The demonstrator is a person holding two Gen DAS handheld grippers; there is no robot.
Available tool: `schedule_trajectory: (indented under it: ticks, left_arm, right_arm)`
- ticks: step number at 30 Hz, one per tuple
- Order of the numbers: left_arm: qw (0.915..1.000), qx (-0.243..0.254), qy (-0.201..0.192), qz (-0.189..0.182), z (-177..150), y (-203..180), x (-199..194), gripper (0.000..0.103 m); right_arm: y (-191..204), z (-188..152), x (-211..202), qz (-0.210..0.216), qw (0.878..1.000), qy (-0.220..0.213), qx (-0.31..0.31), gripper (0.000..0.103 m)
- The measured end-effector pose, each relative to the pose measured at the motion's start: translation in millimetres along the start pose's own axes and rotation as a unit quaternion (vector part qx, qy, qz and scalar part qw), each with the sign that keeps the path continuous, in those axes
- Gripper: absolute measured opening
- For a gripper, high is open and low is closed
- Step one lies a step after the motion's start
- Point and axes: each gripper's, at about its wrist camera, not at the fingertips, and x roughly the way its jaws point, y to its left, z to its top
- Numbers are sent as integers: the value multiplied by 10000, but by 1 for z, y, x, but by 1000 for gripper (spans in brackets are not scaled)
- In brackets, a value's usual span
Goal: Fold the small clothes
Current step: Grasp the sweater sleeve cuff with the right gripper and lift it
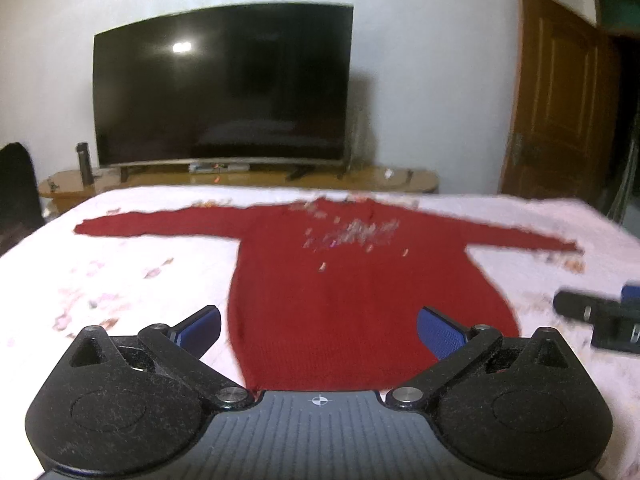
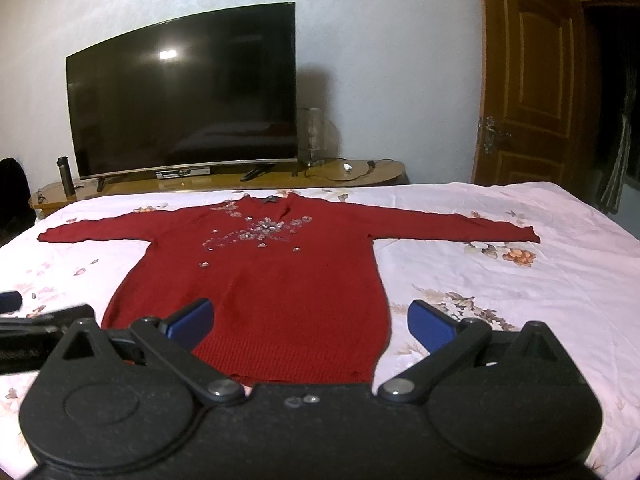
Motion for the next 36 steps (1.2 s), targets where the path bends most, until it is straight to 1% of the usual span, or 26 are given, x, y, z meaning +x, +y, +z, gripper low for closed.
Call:
schedule_trajectory:
  ticks: [1,3,4,6,7,9,10,11,12,13,16,17,18,19,20,21,23,24,26,28,29,32,34,35,36]
  left_arm:
    - [9999,-76,-12,-152,4,2,5,103]
    - [9996,-110,-26,-260,12,2,20,103]
    - [9994,-96,-13,-320,17,2,32,103]
    - [9995,-101,-43,-279,24,0,52,103]
    - [9996,-113,-49,-264,28,-2,64,103]
    - [9995,-171,-44,-244,35,-3,89,103]
    - [9995,-212,-14,-215,40,-4,105,103]
    - [9995,-236,24,-201,43,-5,118,103]
    - [9995,-277,56,-161,45,-5,132,103]
    - [9993,-337,96,-102,48,-5,146,103]
    - [9974,-507,504,25,51,-3,195,103]
    - [9969,-479,616,98,50,-6,210,103]
    - [9960,-417,763,186,49,-8,225,103]
    - [9950,-392,909,164,48,-10,239,103]
    - [9940,-405,1013,83,46,-12,248,103]
    - [9932,-423,1080,104,45,-14,257,103]
    - [9917,-431,1194,215,39,-19,271,103]
    - [9908,-434,1266,215,36,-21,277,103]
    - [9891,-433,1377,297,31,-23,287,103]
    - [9877,-447,1460,336,28,-23,295,103]
    - [9869,-465,1494,384,28,-22,299,103]
    - [9843,-588,1597,468,29,-19,311,103]
    - [9842,-601,1598,459,32,-20,317,103]
    - [9848,-567,1578,460,34,-22,320,103]
    - [9853,-527,1558,455,36,-23,322,103]
  right_arm:
    - [-4,1,2,-11,10000,10,27,103]
    - [-15,4,6,-45,9999,7,111,103]
    - [-28,7,9,-88,9997,-36,215,103]
    - [-46,13,15,-179,9992,-90,358,102]
    - [-64,18,23,-287,9983,-153,477,102]
    - [-87,25,37,-405,9972,-242,587,94]
    - [-106,32,52,-508,9962,-255,654,92]
    - [-118,37,62,-567,9955,-254,719,87]
    - [-131,39,73,-604,9948,-267,779,79]
    - [-148,45,88,-662,9937,-283,854,76]
    - [-210,61,146,-863,9887,-314,1187,64]
    - [-228,63,163,-898,9867,-322,1314,55]
    - [-256,67,187,-966,9828,-307,1543,50]
    - [-281,68,209,-1012,9780,-254,1808,49]
    - [-303,67,227,-1035,9727,-195,2069,44]
    - [-336,64,253,-1063,9616,-104,2526,40]
    - [-383,52,290,-1070,9395,16,3253,40]
    - [-407,42,309,-1104,9245,91,3647,40]
    - [-437,25,333,-1144,9037,195,4122,41]
    - [-453,12,351,-987,8877,208,4492,38]
    - [-458,8,356,-897,8840,153,4585,38]
    - [-461,11,368,-804,8888,132,4510,37]
    - [-461,16,376,-784,8932,173,4425,27]
    - [-462,18,380,-799,8957,224,4368,10]
    - [-462,18,385,-786,8961,293,4359,7]
